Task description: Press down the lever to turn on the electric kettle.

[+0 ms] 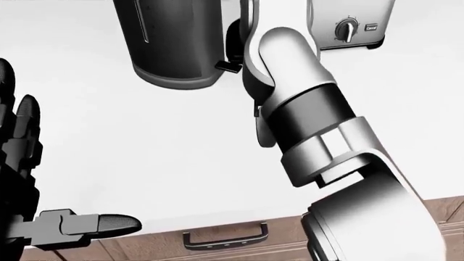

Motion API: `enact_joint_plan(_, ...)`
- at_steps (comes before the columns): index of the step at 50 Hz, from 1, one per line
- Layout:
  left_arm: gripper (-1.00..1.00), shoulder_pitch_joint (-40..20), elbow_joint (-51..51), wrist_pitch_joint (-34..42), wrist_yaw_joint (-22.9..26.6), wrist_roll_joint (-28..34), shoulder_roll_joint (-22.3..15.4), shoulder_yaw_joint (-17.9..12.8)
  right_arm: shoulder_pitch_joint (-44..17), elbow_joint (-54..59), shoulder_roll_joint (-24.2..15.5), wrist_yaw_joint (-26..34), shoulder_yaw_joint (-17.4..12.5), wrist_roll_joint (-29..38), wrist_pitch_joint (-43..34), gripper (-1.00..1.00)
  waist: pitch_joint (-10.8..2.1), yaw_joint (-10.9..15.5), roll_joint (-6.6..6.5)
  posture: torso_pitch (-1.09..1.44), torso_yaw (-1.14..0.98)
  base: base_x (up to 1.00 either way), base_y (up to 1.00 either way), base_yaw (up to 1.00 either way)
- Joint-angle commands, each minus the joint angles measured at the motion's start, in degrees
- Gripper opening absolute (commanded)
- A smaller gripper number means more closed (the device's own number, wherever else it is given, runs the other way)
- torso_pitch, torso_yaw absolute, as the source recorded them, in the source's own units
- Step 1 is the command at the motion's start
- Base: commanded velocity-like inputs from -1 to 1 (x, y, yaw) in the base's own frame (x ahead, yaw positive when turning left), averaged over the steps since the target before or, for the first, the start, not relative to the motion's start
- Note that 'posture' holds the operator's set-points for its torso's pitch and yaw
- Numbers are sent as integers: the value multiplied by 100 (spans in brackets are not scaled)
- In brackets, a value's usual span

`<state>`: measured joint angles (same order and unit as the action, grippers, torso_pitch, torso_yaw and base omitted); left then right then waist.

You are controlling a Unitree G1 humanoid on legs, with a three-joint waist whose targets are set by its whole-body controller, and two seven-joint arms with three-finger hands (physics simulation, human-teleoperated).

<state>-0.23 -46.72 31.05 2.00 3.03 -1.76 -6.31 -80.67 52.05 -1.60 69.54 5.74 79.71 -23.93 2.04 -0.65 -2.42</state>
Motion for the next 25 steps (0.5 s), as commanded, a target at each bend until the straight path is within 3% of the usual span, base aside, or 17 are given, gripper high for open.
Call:
enact_joint_plan(1, 100, -94, -217, -153, -17, 6, -23, 3, -146, -220, -20, 44, 0, 39, 14, 100, -128, 3, -16, 0, 0, 0, 0, 0)
enact_joint_plan(25, 100, -126, -278, -84, -28, 5, -31, -14, 83, -355, 103, 162, 21, 163, 41, 100, -156, 10, -15, 0, 0, 0, 0, 0)
